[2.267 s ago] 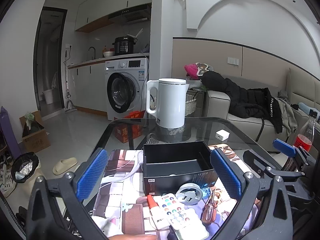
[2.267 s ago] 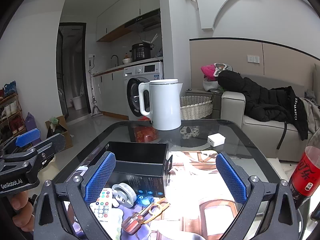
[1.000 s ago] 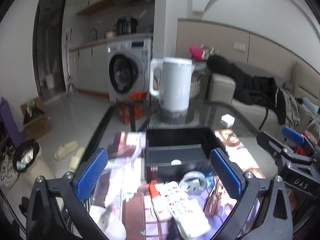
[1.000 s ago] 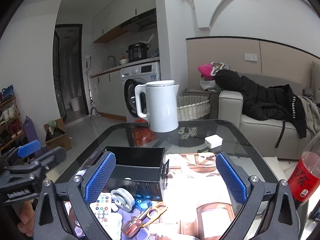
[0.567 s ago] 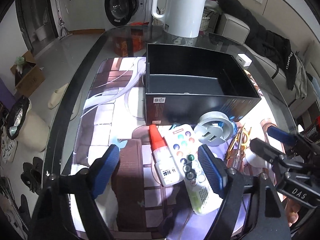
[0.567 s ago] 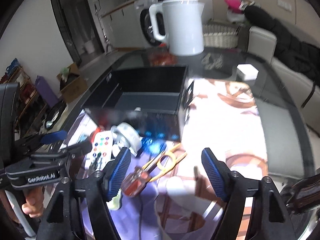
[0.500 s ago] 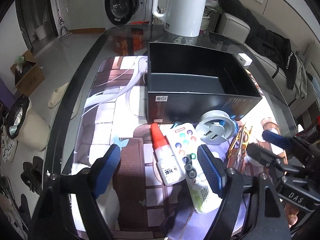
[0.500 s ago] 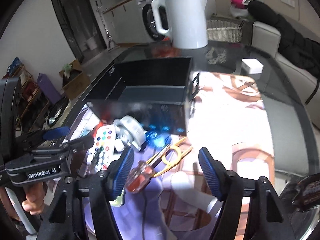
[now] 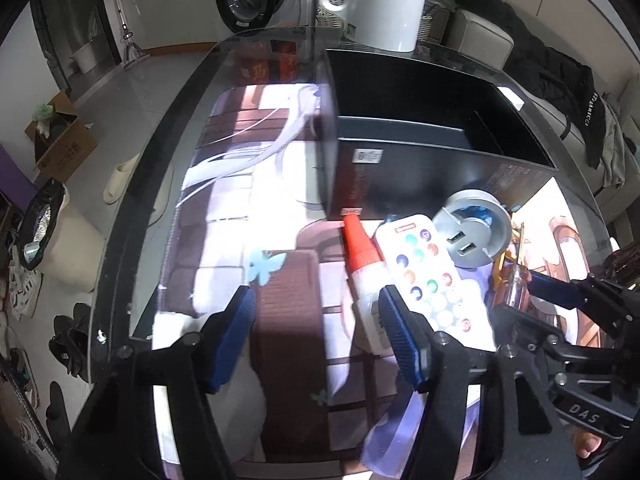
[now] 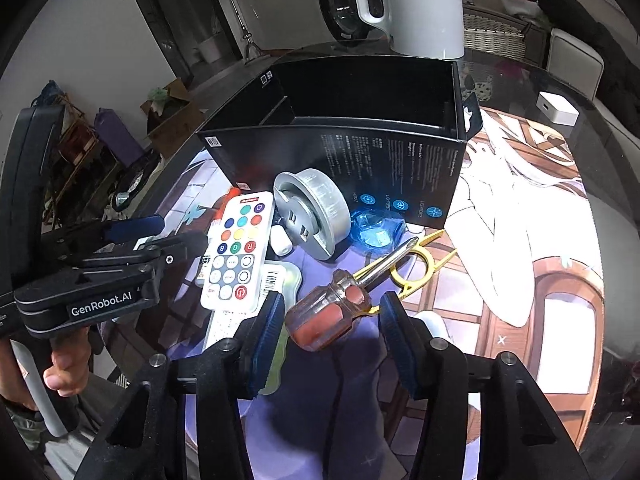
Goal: Organize rigid objects
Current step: 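Grasp the red-capped white glue bottle with the left tool while the right tool grasps the red screwdriver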
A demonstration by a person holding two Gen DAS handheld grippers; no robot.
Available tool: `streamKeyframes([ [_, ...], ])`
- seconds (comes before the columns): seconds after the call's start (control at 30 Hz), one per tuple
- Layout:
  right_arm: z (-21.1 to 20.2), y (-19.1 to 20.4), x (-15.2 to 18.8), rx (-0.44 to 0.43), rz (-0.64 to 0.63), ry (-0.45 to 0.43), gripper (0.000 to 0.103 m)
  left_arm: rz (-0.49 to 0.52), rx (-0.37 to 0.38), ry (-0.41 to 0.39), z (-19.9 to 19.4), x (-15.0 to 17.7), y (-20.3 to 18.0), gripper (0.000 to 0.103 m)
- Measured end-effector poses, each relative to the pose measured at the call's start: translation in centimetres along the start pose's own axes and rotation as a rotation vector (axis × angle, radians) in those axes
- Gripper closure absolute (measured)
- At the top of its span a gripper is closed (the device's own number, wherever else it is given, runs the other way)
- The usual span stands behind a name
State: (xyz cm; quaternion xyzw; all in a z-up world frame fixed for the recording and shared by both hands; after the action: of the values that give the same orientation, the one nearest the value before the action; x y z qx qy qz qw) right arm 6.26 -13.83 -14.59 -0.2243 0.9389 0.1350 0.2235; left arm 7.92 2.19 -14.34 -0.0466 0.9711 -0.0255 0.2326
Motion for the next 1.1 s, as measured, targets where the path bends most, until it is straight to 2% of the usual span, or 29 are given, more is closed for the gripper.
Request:
streamKeyframes([
  [0.17, 0.7, -0.6, -0.2, 0.038, -0.008, 0.006, 0.057, 0.044, -0.001, 0.023, 1.0, -0.2, -1.7, 0.04],
  [0.27, 0.8, -0.9, -0.3, 0.037, -0.003, 0.011, 0.059, 0.077, 0.008, 0.061, 1.8, 0.0, -2.5, 0.056],
  [0.3, 0.8, -1.1, -0.4, 0.036, -0.001, 0.012, 0.06, 0.098, -0.007, 0.048, 1.6, 0.0, -2.7, 0.065],
  [0.4, 0.8, -1.0, -0.6, 0.031, -0.011, 0.015, 0.064, 0.117, 0.005, 0.054, 1.4, 0.1, -2.7, 0.079],
  [0.47, 0.4, -1.2, -0.6, 0.021, -0.02, 0.016, 0.069, 0.116, 0.009, 0.061, 1.1, 0.3, -2.3, 0.079],
  [0.6, 0.0, -0.3, 0.1, 0.001, -0.038, 0.023, 0.071, 0.16, -0.007, 0.056, 0.8, 1.0, -2.1, 0.079],
  [0.67, -0.1, -0.2, 0.0, 0.004, -0.025, 0.015, 0.071, 0.205, -0.023, 0.04, 0.8, 1.2, -2.4, 0.078],
  [0.73, -0.2, -0.2, -0.3, 0.012, -0.025, 0.001, 0.07, 0.204, -0.019, 0.035, 0.7, 1.3, -2.4, 0.077],
  [0.8, -0.2, 0.1, -0.8, 0.03, -0.031, -0.013, 0.067, 0.221, -0.039, 0.028, 0.6, 1.2, -2.3, 0.069],
  [0.87, 0.2, 0.2, -1.3, 0.033, -0.03, -0.013, 0.064, 0.224, -0.04, 0.027, 0.7, 1.2, -2.3, 0.069],
  [0.93, 0.5, 0.2, -1.5, 0.043, -0.034, -0.014, 0.062, 0.223, -0.043, 0.025, 0.6, 1.2, -2.4, 0.07],
  [0.97, 0.7, 0.1, -1.6, 0.045, -0.038, -0.013, 0.062, 0.224, -0.038, 0.026, 0.6, 1.2, -2.5, 0.078],
  [1.0, 0.7, 0.0, -1.6, 0.043, -0.036, -0.013, 0.062, 0.231, -0.034, 0.029, 0.5, 1.3, -2.8, 0.08],
  [1.1, 0.7, -0.4, -1.5, 0.024, -0.021, -0.001, 0.067, 0.223, -0.037, 0.031, 0.5, 1.4, -2.9, 0.08],
])
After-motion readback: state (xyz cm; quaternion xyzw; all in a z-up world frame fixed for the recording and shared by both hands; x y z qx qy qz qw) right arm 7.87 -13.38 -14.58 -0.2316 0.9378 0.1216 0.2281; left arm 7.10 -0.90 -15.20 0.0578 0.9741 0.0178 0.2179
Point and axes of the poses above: each gripper's, at about its wrist camera, not at the fingertips, and z roughly the way its jaws point, y to its left, x to its underside, the point moved 3 cm from there along z, roughly the way its jaws point, and after that the axes turned 1 degree about y, right-handed, at the moved point
